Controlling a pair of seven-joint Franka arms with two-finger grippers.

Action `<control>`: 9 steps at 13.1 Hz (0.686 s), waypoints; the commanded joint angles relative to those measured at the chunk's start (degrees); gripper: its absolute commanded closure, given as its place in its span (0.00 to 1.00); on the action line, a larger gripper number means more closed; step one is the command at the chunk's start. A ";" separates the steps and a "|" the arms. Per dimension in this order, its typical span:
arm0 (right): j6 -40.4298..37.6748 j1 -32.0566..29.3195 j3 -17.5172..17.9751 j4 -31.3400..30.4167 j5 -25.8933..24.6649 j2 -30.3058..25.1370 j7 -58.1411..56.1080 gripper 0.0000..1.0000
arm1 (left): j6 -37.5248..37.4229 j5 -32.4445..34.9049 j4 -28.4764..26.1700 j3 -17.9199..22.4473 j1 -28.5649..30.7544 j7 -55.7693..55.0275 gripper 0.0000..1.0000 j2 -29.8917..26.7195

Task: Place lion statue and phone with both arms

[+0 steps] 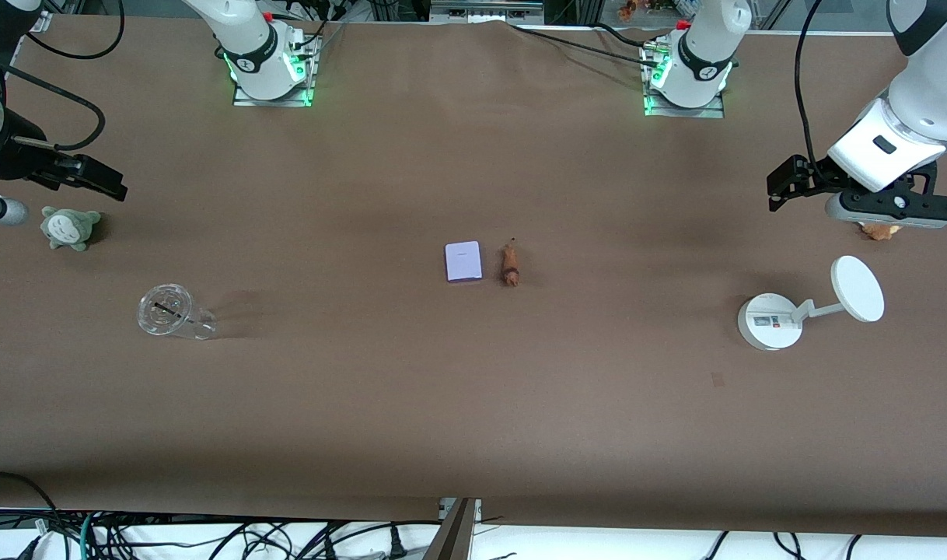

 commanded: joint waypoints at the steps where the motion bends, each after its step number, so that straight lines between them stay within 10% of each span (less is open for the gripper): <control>1: -1.13 -0.71 0.52 1.08 -0.17 0.28 -0.44 0.00 | -1.48 -0.21 1.73 -0.02 0.06 -0.60 0.00 0.65; 9: -1.04 -0.71 0.52 1.08 -0.18 0.37 -0.53 0.00 | -1.92 -0.21 1.73 -0.02 0.06 -0.60 0.00 0.65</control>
